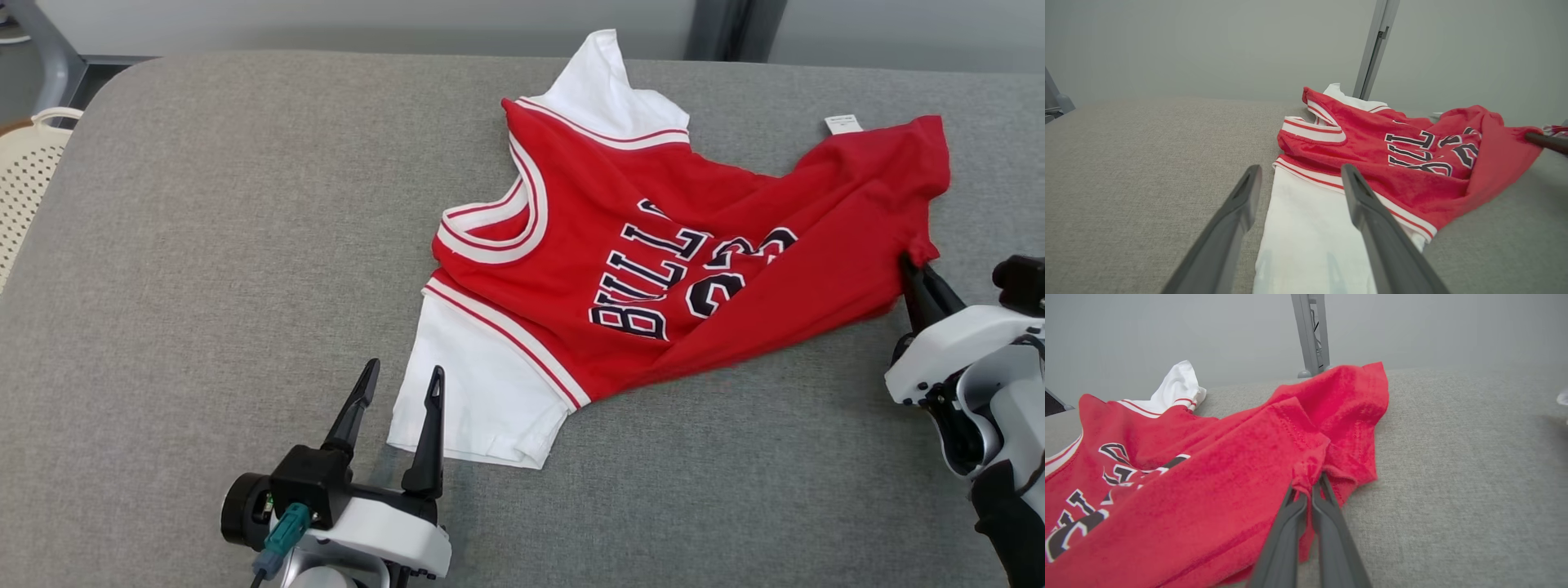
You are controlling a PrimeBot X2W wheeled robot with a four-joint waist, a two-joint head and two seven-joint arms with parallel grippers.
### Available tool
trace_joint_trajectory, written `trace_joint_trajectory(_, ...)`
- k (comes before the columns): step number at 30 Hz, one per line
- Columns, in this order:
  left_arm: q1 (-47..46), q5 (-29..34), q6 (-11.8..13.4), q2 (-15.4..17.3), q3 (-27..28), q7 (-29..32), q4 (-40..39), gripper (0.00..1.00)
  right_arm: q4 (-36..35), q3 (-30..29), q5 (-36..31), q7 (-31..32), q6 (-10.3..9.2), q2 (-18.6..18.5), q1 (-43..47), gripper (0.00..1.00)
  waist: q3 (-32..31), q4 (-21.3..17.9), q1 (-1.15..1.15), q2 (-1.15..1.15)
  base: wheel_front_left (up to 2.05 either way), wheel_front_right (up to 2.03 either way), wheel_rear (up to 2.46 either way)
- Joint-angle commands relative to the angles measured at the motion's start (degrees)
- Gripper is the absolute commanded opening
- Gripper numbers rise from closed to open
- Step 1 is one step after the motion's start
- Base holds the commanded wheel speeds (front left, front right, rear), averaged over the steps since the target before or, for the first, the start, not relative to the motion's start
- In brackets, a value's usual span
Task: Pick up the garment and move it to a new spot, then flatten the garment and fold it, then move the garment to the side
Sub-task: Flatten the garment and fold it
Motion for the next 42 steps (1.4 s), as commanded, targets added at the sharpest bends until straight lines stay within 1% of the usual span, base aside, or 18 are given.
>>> trace_joint_trajectory(1, 0.32, 0.16, 0.11, 0.23, 0.28, -0.08, -0.14, 1.0, -0.41, -0.26, 0.42, -0.58, 0.02, -0.41, 0.78, 0.0, -0.17, -0.27, 0.0, 0.0, 0.0, 0.0, 0.0)
trace_joint_trajectory(4, 0.55, 0.23, 0.11, 0.23, 0.48, -0.08, -0.03, 1.0, -2.92, -1.65, 1.98, -1.77, 0.02, -0.4, 2.95, 0.0, -0.62, -0.88, 0.0, 0.0, 0.0, 0.0, 0.0)
trace_joint_trajectory(5, 0.88, 0.21, 0.22, 0.22, 0.66, -0.07, -0.07, 1.0, -5.27, -2.7, 3.26, -2.31, 0.02, -0.56, 5.61, 0.0, -0.94, -1.38, 0.0, 0.0, 0.0, 0.0, 0.0)
trace_joint_trajectory(9, 1.07, 0.16, 0.21, 0.22, 1.08, -0.08, -0.22, 1.0, -9.81, -5.65, 5.01, -2.87, 0.02, -0.78, 12.29, 0.0, -1.31, -2.49, 0.0, 0.0, 0.0, 0.0, 0.0)
trace_joint_trajectory(13, 1.29, 0.41, 0.02, 0.27, 1.41, -0.07, -0.39, 1.0, -13.25, -9.09, 5.64, -3.06, 0.02, 0.4, 17.82, 0.0, -1.38, -3.84, 0.0, 0.0, 0.0, 0.0, 0.0)
trace_joint_trajectory(14, 1.25, 0.43, -0.05, 0.3, 1.48, -0.07, -0.37, 1.0, -13.89, -9.93, 5.68, -3.11, 0.02, 0.69, 18.85, 0.02, -1.39, -4.16, 0.0, 0.0, 0.0, 0.0, 0.0)
trace_joint_trajectory(15, 1.13, 0.47, -0.16, 0.29, 1.48, -0.07, -0.34, 1.0, -14.32, -10.82, 5.45, -3.14, 0.01, 0.78, 19.78, 0.12, -1.38, -4.39, 0.0, 0.0, 0.0, 0.0, 0.0)
trace_joint_trajectory(16, 1.01, 0.53, -0.28, 0.3, 1.5, -0.07, -0.25, 1.0, -14.9, -11.48, 5.0, -3.17, 0.01, 1.07, 20.59, 0.33, -1.44, -4.59, 0.0, 0.0, 0.0, 0.0, 0.0)
trace_joint_trajectory(17, 0.93, 0.57, -0.21, 0.29, 1.57, -0.07, -0.21, 1.0, -15.42, -12.03, 4.93, -3.14, 0.02, 1.7, 21.25, 0.48, -1.48, -4.79, 0.0, 0.0, 0.0, 0.0, 0.0)
trace_joint_trajectory(18, 0.88, 0.57, -0.27, 0.3, 1.64, -0.07, -0.16, 1.0, -15.95, -12.47, 4.73, -3.14, 0.02, 2.15, 21.96, 0.84, -1.53, -4.97, 0.0, 0.0, 0.0, 0.0, 0.0)
trace_joint_trajectory(19, 0.83, 0.58, -0.33, 0.3, 1.7, -0.07, -0.08, 1.0, -16.48, -12.84, 4.51, -3.15, 0.02, 2.35, 22.62, 1.0, -1.58, -5.13, 0.0, 0.0, 0.0, 0.0, 0.0)
trace_joint_trajectory(25, 0.93, 0.68, -0.34, 0.29, 2.07, -0.08, 0.24, 1.0, -18.08, -16.21, 3.29, -3.18, 0.02, 3.88, 25.72, 1.0, -2.04, -5.97, 0.0, 0.0, 0.0, 0.0, 0.0)
trace_joint_trajectory(33, 1.41, 0.7, -0.49, 0.28, 2.35, -0.07, 0.35, 1.0, -20.66, -19.78, 1.02, -3.21, 0.02, 4.93, 28.15, 1.0, -2.88, -6.87, 0.0, 0.0, 0.0, 0.0, 0.0)
trace_joint_trajectory(38, 1.81, 0.86, -0.7, 0.27, 2.35, -0.07, 0.3, 1.0, -25.0, -21.52, -2.71, -3.23, 0.02, 5.5, 29.15, 1.0, -4.3, -7.44, 0.0, 0.0, 0.0, 0.0, 0.0)
trace_joint_trajectory(42, 1.73, 0.93, -0.85, 0.27, 2.19, -0.08, 0.59, 1.0, -29.21, -22.9, -7.13, -3.21, 0.02, 6.29, 29.81, 1.0, -5.74, -7.58, 0.0, 0.0, 0.0, 0.0, 0.0)
